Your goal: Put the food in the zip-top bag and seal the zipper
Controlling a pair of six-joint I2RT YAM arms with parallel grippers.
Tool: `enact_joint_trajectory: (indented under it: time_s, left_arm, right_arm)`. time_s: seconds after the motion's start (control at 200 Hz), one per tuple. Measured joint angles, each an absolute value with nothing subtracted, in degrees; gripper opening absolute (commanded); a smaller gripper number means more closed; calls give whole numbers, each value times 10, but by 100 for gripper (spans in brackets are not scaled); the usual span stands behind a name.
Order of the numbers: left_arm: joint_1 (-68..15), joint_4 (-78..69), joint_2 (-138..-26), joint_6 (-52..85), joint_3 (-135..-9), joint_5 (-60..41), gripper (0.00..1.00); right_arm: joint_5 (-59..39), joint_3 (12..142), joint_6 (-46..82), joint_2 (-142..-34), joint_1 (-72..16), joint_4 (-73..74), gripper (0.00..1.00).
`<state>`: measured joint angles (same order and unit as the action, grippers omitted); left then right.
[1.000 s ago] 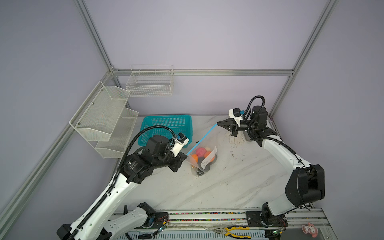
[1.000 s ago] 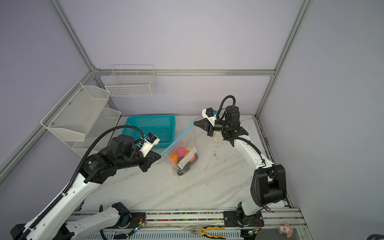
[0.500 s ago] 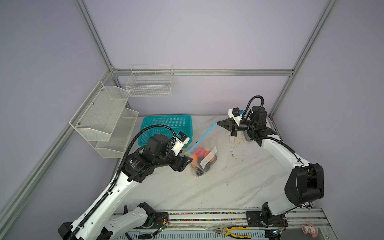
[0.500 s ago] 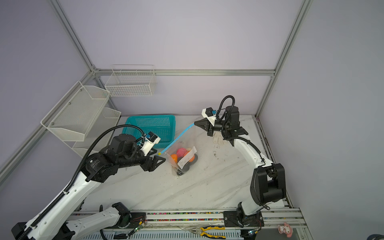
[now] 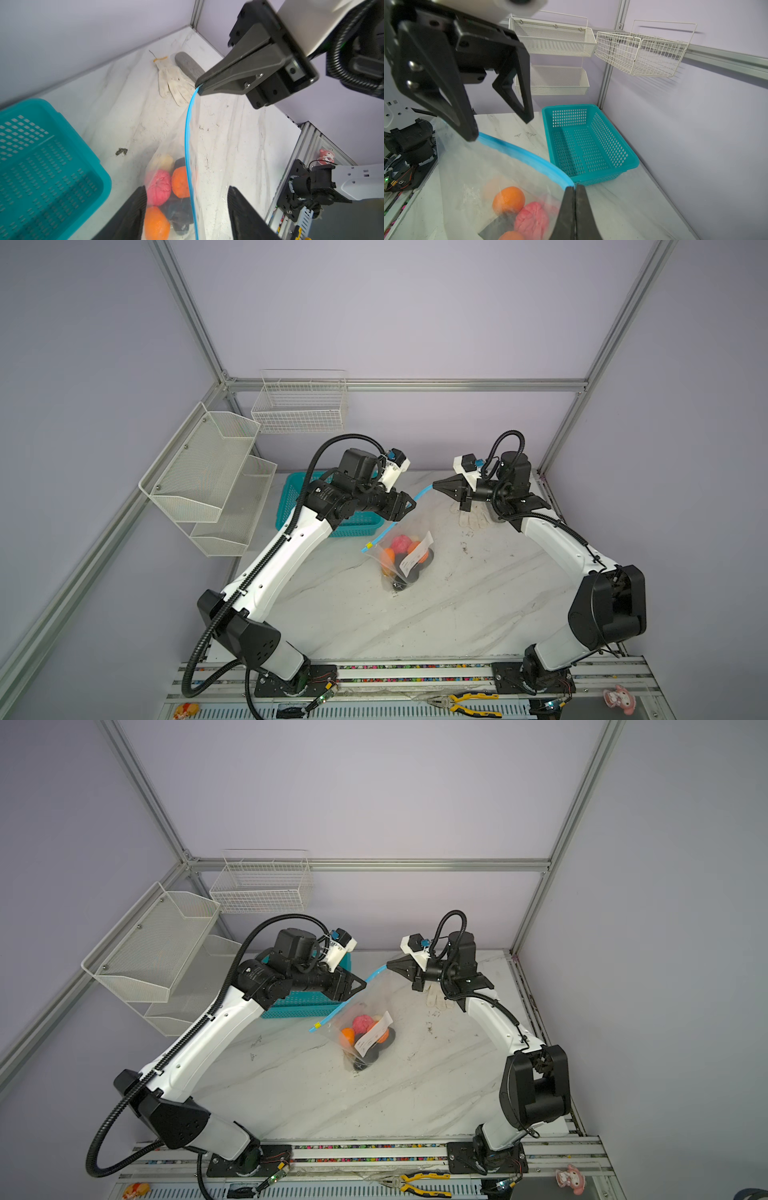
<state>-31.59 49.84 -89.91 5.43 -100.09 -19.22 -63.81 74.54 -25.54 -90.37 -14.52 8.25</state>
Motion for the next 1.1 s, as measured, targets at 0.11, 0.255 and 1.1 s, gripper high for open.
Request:
enact_joint_trajectory:
  time_s: [0.11, 0.255, 1.1]
  left_arm:
    - [-315, 518, -925, 55, -1010, -211, 46]
    - [-315, 538, -929, 55, -1017, -226, 34]
    - [-315, 564, -927, 49, -1026, -219, 26]
  right_arm:
    - [-637, 748, -253, -905, -145, 82, 0]
    - [-633, 752, -253, -908, -145, 81, 0]
    - [-617, 753, -248, -911, -149, 81, 0]
